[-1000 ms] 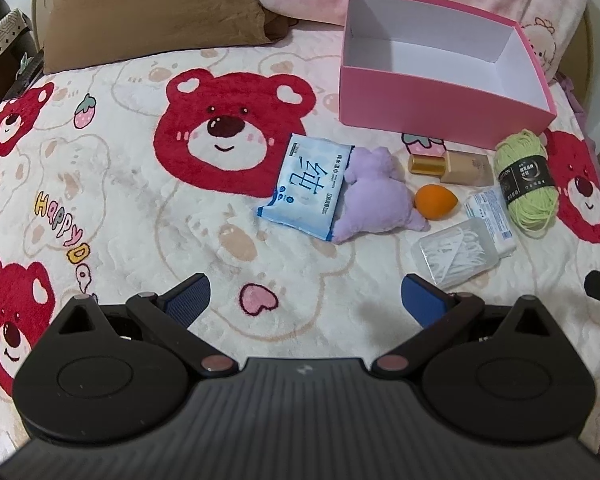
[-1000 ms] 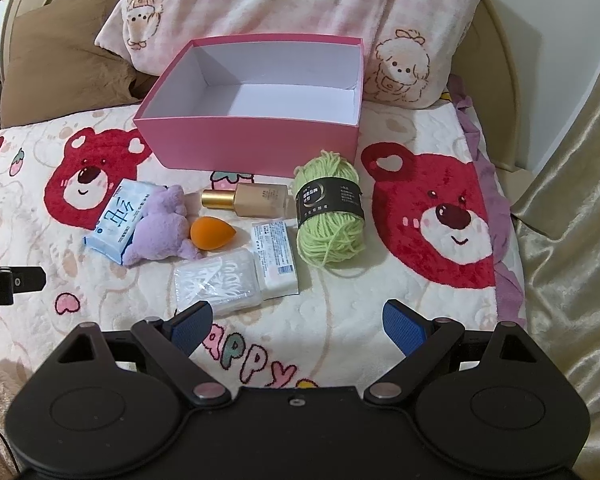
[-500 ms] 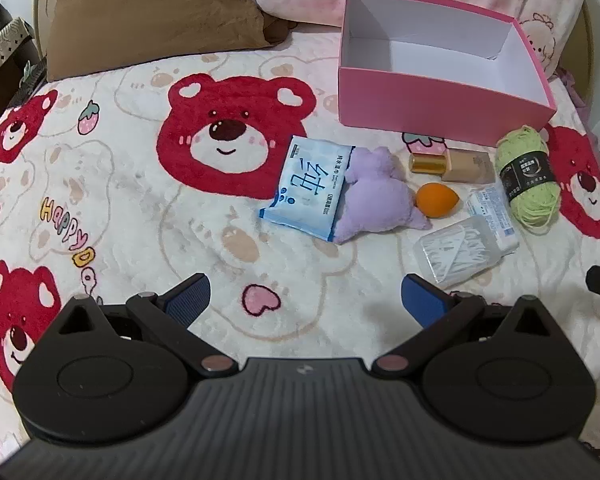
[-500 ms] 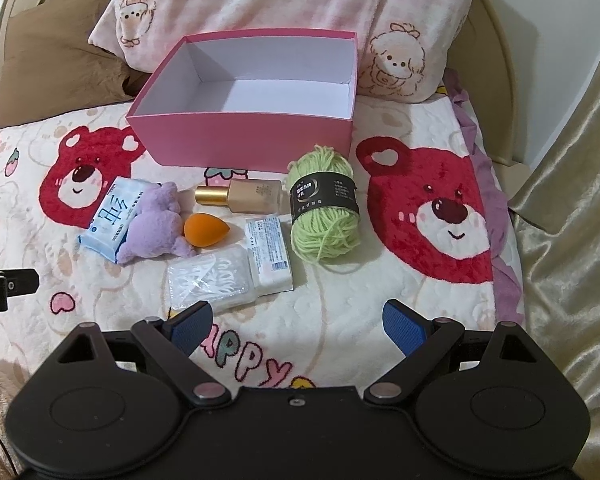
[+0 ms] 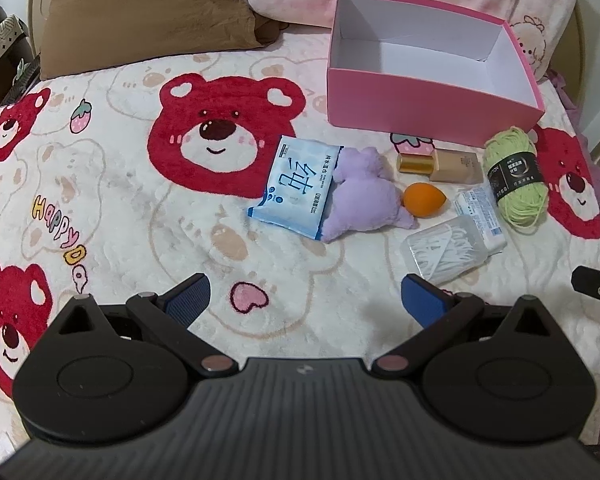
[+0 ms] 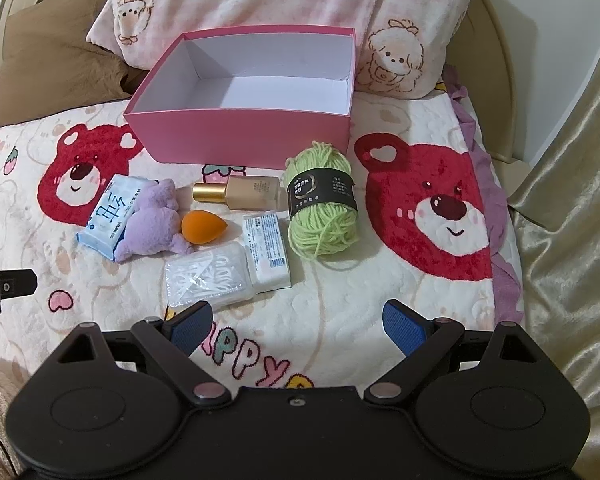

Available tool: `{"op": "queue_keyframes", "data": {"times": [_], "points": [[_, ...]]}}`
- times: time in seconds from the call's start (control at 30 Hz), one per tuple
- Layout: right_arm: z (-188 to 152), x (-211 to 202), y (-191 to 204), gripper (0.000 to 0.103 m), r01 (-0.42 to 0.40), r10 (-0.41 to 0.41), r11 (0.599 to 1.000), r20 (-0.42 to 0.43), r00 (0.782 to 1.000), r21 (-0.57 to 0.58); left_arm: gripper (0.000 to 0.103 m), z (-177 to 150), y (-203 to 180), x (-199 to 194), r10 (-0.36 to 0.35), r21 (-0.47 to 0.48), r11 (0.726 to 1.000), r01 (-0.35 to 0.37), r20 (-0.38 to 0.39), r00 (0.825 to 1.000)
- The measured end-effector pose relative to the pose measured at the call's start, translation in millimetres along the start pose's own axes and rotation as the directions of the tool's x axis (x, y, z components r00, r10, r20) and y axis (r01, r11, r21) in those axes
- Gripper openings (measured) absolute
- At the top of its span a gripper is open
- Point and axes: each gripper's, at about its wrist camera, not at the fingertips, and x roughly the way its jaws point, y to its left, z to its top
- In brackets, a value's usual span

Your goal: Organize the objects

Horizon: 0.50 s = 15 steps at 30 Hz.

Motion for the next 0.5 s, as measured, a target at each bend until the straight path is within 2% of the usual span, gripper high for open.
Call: {"op": "queue_keyframes", "data": {"times": [0.5], "points": [[-2.3, 1.8, -1.4, 0.094, -0.004, 0.004, 1.0, -0.005, 1.0, -0.002, 0.103, -3.9, -4.7, -2.2, -0.008, -0.004, 1.0, 0.008, -0.002, 1.0]]}}
